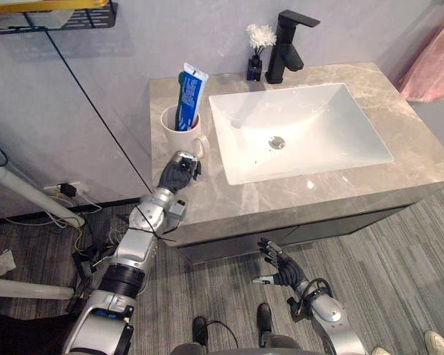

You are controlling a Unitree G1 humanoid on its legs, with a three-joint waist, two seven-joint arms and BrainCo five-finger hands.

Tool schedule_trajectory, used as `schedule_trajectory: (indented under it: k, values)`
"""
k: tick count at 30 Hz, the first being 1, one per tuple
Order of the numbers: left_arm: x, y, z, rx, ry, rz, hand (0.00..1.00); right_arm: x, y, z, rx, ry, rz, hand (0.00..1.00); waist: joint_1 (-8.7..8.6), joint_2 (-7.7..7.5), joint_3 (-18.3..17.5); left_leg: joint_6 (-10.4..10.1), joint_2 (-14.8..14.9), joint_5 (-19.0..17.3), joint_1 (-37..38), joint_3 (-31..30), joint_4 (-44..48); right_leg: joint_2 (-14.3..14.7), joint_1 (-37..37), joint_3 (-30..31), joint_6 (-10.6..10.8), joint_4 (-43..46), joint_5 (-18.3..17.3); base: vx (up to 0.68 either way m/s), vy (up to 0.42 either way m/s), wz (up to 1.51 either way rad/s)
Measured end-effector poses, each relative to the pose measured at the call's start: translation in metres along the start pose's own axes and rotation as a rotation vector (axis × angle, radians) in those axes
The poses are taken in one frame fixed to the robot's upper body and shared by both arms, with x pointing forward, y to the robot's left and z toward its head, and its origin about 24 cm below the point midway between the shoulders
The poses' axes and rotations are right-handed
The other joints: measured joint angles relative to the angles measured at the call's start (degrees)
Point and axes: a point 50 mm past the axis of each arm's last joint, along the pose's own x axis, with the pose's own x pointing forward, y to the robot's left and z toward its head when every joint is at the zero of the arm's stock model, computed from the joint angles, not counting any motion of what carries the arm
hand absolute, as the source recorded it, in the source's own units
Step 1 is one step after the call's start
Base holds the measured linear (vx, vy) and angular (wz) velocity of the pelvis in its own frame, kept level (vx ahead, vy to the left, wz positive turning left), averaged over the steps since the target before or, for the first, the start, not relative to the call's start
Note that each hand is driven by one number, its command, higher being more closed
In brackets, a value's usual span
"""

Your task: Organize washtable

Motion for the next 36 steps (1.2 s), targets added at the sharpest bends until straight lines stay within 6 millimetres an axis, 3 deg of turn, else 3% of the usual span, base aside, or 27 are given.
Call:
schedule_trajectory:
  k: [7,18,27,36]
  values:
    - [0.017,0.029,0.025,0.065,-0.06,0.068,1.0,-0.002,-0.002,0.008,-0.015,-0.036,-0.009,0.0,-0.63,-0.64,2.43,0.01,-0.01,0.01,-1.74,0.52,0.41,0.04,-1.74,0.72,-0.15,-0.3,0.83,-0.03,-0.007,-0.04]
    - [0.041,0.056,0.06,0.116,-0.122,0.145,1.0,-0.006,-0.002,0.011,-0.02,-0.056,-0.014,0.0,-1.79,-0.97,4.52,0.02,-0.02,0.03,-4.58,0.72,1.06,0.04,-4.39,1.19,-0.19,-0.33,1.47,-0.01,-0.001,-0.01]
    - [0.06,0.089,0.112,0.155,-0.209,0.248,1.0,-0.01,0.001,0.014,0.0,-0.075,-0.018,0.0,-3.22,-1.91,7.98,0.13,0.25,-0.07,-7.06,2.58,2.27,0.35,-7.26,3.33,-0.93,-0.67,3.6,-0.02,0.001,-0.1]
    - [0.062,0.118,0.123,0.133,-0.185,0.333,1.0,-0.016,0.007,0.008,0.039,-0.062,-0.021,0.0,-4.58,-2.05,8.48,0.22,0.56,-0.19,-8.0,3.31,3.19,0.5,-8.2,4.35,-1.0,-0.69,3.67,-0.02,-0.012,-0.05]
